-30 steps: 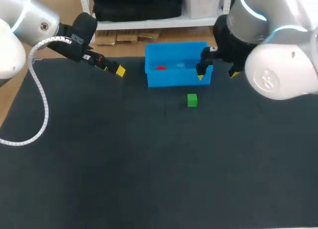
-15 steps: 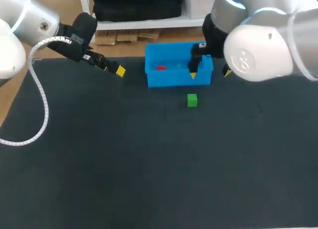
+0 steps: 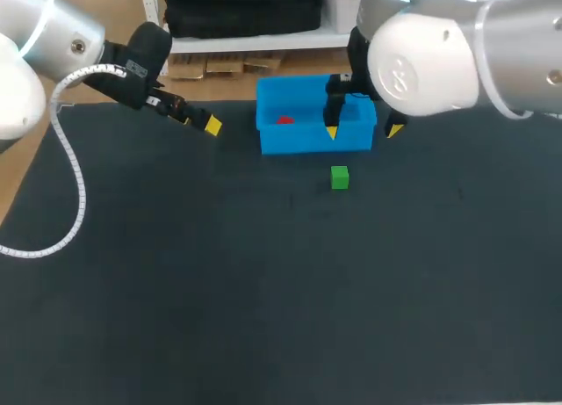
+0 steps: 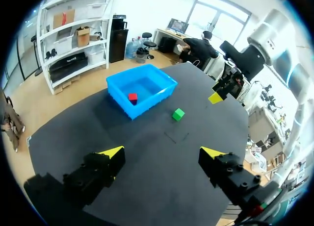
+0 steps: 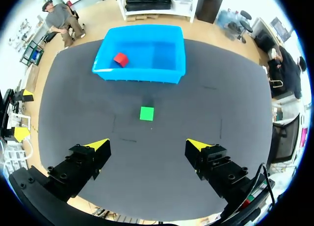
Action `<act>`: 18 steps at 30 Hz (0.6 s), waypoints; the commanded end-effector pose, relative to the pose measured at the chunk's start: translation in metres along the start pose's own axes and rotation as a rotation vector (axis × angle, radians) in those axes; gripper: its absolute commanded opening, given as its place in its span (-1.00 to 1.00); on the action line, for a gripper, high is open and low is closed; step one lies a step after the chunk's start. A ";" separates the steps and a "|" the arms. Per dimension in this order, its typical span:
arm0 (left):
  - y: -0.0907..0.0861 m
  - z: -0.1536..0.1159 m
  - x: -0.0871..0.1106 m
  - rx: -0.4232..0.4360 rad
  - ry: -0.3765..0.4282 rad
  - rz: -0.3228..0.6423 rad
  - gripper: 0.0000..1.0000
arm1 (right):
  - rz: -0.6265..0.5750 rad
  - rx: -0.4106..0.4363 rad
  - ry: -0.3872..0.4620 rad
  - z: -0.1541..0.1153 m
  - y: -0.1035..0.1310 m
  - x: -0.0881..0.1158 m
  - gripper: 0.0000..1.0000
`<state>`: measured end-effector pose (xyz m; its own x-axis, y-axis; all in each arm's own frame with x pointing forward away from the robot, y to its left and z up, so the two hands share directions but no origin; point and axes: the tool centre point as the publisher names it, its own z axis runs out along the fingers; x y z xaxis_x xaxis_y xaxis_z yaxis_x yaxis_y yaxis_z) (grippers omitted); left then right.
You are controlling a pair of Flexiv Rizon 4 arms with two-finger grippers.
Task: Use the left arm to pick the red cube and place it into the blue plastic box first, then use the right arm to grasp the green cube and put it into the same blue plastic box after the first action is fully finished.
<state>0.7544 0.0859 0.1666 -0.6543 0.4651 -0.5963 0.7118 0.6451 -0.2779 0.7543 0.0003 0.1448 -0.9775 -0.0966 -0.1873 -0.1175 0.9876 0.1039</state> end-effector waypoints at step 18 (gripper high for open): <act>0.000 0.000 0.001 0.002 -0.005 0.002 1.00 | 0.000 0.052 0.157 0.017 0.017 -0.016 1.00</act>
<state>0.7544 0.0860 0.1666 -0.6543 0.4650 -0.5963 0.7117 0.6452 -0.2779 0.7634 0.0156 0.1341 -0.9907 -0.1074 -0.0833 -0.1124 0.9920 0.0582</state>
